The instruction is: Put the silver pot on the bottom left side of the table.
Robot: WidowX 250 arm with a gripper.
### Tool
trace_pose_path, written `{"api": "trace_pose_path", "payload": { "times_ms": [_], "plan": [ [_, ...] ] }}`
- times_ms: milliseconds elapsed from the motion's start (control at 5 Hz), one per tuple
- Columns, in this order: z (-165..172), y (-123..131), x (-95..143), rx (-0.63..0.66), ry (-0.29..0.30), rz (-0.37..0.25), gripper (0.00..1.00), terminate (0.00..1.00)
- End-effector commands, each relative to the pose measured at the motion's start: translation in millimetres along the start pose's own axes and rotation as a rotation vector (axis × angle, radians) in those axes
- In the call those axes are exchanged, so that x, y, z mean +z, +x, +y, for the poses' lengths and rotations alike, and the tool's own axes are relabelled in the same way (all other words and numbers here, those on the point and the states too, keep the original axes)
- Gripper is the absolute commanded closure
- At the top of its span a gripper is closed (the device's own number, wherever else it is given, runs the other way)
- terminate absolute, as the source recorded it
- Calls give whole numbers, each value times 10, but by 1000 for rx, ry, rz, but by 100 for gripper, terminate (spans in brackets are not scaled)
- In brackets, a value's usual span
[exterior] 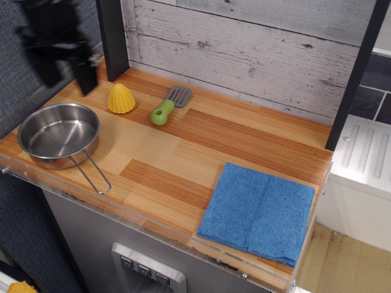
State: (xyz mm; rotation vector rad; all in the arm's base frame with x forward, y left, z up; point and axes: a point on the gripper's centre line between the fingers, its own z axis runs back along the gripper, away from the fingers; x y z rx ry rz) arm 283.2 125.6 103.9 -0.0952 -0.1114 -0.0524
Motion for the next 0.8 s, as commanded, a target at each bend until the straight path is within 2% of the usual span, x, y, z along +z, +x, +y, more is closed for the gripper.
{"api": "trace_pose_path", "payload": {
  "times_ms": [0, 200, 400, 600],
  "plan": [
    [-603, 265, 5, -215, 79, 10, 0, 0],
    [-625, 253, 0, -225, 117, 18, 0, 0],
    [-567, 171, 39, -180, 104, 2, 0, 0],
    [-567, 171, 39, -180, 104, 2, 0, 100]
  ]
}}
